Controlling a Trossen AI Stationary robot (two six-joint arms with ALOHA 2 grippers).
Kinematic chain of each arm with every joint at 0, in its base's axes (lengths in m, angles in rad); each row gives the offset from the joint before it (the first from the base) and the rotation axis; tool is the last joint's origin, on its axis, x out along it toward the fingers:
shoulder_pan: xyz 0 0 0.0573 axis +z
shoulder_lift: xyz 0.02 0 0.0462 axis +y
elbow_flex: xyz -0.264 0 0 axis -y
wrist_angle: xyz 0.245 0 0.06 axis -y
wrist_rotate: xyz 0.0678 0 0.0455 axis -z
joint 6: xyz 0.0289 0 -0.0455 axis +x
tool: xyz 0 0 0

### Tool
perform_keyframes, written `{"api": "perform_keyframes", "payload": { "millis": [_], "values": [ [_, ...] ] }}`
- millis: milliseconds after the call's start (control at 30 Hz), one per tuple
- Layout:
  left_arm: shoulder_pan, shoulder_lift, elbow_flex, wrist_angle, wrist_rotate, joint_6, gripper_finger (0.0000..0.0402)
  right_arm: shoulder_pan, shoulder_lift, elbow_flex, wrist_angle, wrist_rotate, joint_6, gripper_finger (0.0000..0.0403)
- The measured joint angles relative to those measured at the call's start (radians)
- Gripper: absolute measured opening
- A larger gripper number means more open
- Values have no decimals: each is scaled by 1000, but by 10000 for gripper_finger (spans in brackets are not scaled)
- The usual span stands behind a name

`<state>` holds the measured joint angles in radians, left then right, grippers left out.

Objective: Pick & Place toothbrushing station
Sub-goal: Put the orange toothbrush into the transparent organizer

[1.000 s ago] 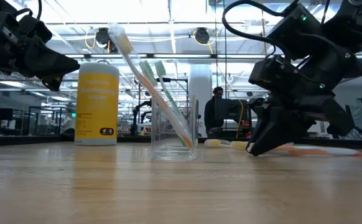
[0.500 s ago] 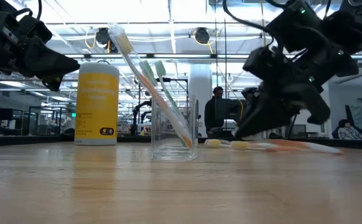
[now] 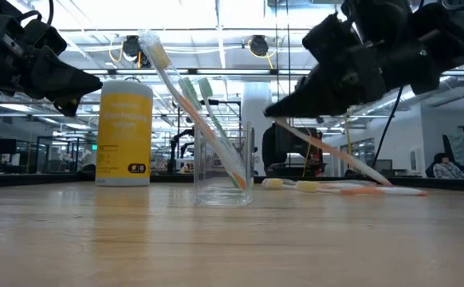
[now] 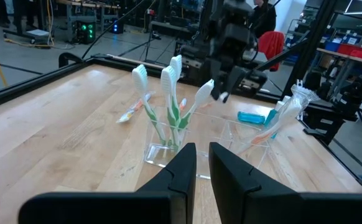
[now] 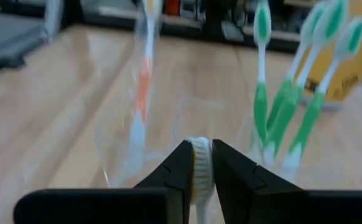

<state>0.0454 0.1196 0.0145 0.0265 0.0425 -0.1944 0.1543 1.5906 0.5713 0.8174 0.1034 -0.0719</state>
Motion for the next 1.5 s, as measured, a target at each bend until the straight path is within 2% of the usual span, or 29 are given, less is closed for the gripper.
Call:
{"api": "perform_keyframes", "payload": {
  "millis": [167,400,767,900,1233,1400,1500],
  "values": [
    [0,0,0,0,0,0,49,-3,0,0,107,-8,-1,45],
    [0,0,0,0,0,0,49,-7,0,0,284,-105,8,45],
    [0,0,0,0,0,0,49,-9,0,8,508,-106,35,45],
    [0,0,0,0,0,0,49,-18,5,54,510,-105,35,45],
    [0,0,0,0,0,0,49,-21,134,257,510,-112,-29,45],
    [0,0,0,0,0,0,49,-31,198,357,505,-184,-8,45],
    [0,0,0,0,0,0,49,-36,239,399,490,-187,28,40]
  ]
}}
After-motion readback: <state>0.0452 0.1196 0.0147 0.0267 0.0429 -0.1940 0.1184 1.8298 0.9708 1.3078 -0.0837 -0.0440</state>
